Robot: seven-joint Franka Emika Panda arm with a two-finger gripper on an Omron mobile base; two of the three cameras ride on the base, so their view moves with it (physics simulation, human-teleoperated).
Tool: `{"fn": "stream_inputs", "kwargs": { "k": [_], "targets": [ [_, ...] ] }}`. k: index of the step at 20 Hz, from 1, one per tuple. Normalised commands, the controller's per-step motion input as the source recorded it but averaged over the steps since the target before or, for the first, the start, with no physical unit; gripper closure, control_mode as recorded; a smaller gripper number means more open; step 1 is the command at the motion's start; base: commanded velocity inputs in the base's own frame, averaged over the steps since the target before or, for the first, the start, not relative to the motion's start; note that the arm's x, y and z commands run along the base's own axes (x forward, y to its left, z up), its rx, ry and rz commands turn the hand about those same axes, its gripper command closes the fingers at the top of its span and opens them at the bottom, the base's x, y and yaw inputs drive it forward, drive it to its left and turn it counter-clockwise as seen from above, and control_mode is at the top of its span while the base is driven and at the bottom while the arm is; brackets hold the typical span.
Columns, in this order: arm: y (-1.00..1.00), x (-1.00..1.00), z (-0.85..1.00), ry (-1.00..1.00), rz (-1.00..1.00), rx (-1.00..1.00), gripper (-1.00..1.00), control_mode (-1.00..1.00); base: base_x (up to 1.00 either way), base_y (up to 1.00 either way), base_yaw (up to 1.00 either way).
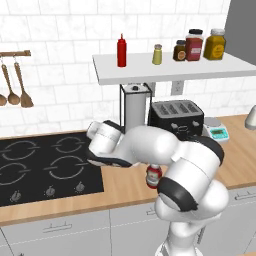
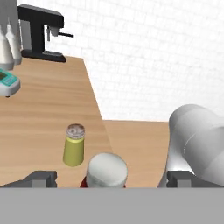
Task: Put the shaker and condiment bottle from the counter next to their counterparts in the cabinet.
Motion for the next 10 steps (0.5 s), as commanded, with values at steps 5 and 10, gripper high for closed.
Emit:
{"fn": "stream_inputs", "kwargs": {
  "k": [5,10],
  "targets": [
    [-0.23,0.00,-0.26,0.00,0.00,-0.08,-1.00,-1.00,0.00,0.00,0.00],
    [0.00,0.00,-0.01,0.00,0.00,0.00,-1.00,-1.00,0.00,0.00,0.00]
  ]
}}
